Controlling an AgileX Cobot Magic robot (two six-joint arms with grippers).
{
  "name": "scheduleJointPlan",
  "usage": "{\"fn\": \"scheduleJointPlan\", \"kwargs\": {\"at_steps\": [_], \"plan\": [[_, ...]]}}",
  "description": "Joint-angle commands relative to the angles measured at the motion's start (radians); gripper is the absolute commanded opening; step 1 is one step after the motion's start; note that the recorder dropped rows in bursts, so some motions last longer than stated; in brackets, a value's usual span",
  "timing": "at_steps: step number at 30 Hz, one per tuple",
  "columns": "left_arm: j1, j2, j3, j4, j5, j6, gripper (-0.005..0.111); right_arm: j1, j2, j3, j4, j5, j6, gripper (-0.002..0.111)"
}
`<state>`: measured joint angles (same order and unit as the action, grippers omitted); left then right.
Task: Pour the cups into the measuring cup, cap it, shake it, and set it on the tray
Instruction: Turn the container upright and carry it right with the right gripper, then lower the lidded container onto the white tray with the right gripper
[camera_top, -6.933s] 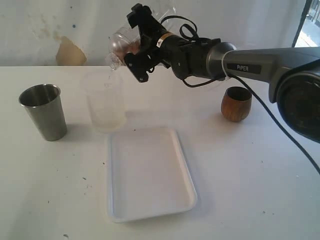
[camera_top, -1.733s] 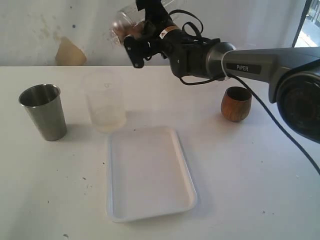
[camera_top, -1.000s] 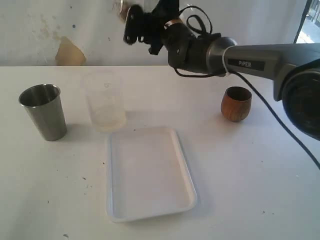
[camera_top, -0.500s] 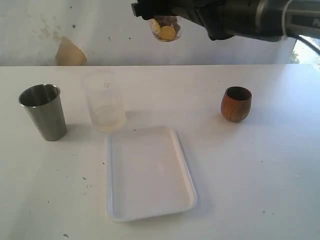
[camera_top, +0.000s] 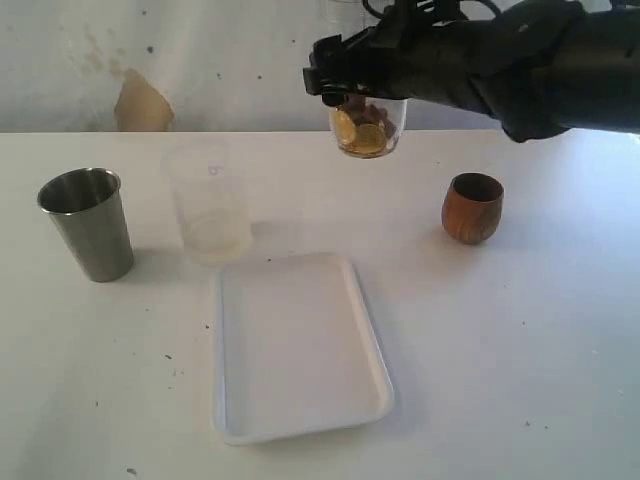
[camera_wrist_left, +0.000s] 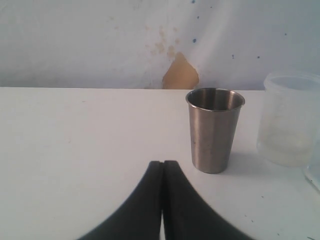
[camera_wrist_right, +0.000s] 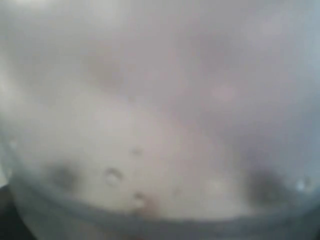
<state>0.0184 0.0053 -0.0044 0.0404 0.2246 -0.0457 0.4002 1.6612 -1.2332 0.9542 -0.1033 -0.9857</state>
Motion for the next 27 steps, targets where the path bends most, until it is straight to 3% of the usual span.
{"fn": "scheduleJointPlan", "kwargs": {"at_steps": [1, 7, 12, 15, 19, 23, 27], "plan": [[-0.003, -0.005, 0.004, -0.006, -0.013, -0.001, 0.0, -0.004, -0.066, 0.02, -0.073, 0.028, 0.047, 0.0], [-0.003, -0.005, 0.004, -0.006, -0.013, -0.001, 0.0, -0.006, -0.131, 0.051, -0.073, 0.147, 0.043, 0.0], [-0.003, -0.005, 0.004, -0.006, -0.014, -0.001, 0.0, -0.006, -0.192, 0.176, -0.068, 0.113, 0.021, 0.0], [-0.003, -0.005, 0.004, -0.006, -0.014, -0.001, 0.0, 0.027, -0.229, 0.21, -0.078, 0.103, 0.007, 0.0], [-0.003, -0.005, 0.004, -0.006, -0.014, -0.001, 0.0, 0.111, -0.242, 0.195, -0.095, 0.164, -0.162, 0.0], [-0.003, -0.005, 0.004, -0.006, -0.014, -0.001, 0.0, 0.117, -0.235, 0.26, -0.046, 0.066, -0.105, 0.0], [-0.003, -0.005, 0.004, -0.006, -0.014, -0.001, 0.0, 0.117, -0.235, 0.352, -0.076, -0.04, 0.147, 0.0]]}}
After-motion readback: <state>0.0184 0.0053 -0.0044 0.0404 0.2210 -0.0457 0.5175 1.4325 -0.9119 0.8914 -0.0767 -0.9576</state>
